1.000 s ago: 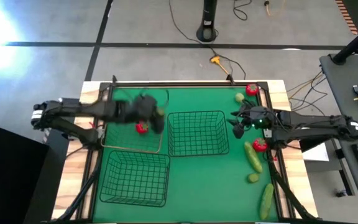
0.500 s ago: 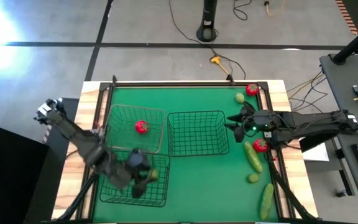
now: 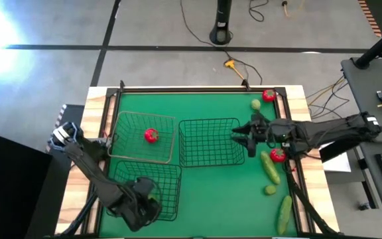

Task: Sort produce into baskets
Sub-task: Put the top left lime into the bottom black wire basket, then put the top cucumber into the top black wire basket

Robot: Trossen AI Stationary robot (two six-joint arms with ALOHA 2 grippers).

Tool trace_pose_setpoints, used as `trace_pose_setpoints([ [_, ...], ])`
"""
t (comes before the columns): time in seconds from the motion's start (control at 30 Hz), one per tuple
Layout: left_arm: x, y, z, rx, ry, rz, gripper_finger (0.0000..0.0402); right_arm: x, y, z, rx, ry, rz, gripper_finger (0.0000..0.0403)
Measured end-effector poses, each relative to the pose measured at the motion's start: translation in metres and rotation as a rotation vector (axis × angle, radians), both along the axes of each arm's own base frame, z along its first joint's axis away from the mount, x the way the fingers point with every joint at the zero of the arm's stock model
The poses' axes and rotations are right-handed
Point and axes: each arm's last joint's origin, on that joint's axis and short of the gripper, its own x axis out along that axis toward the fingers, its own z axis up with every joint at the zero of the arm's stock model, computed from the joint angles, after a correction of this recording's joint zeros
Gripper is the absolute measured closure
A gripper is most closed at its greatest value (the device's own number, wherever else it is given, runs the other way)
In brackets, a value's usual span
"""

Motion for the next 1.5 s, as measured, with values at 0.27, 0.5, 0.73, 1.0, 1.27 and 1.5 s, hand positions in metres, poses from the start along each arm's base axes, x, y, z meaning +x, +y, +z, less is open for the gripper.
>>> trace_pose_setpoints([
  [0.27,0.017,0.000,-0.032,0.061,0.133,0.113,0.0229,0.014,0.029,-0.011,-0.153,0.104,0.150,0.0200],
  [0.5,0.032,0.008,-0.057,0.038,0.247,0.231,0.0219,0.009,0.052,0.004,-0.147,0.328,0.201,0.0200],
  [0.73,0.031,0.007,-0.070,0.056,0.331,0.233,0.0179,-0.020,0.064,-0.006,0.033,0.716,0.103,0.0200],
  [1.0,0.017,-0.006,-0.036,0.191,0.361,0.163,0.0143,-0.031,0.090,-0.014,0.215,0.812,0.115,0.0200],
  [1.27,0.000,-0.040,0.038,0.497,-0.142,0.044,0.0128,-0.038,0.100,-0.031,0.396,1.127,-0.091,0.0200],
  [1.5,0.016,-0.087,0.047,0.835,-0.685,-0.114,0.0127,-0.037,0.103,-0.056,0.377,1.405,-0.300,0.0197],
])
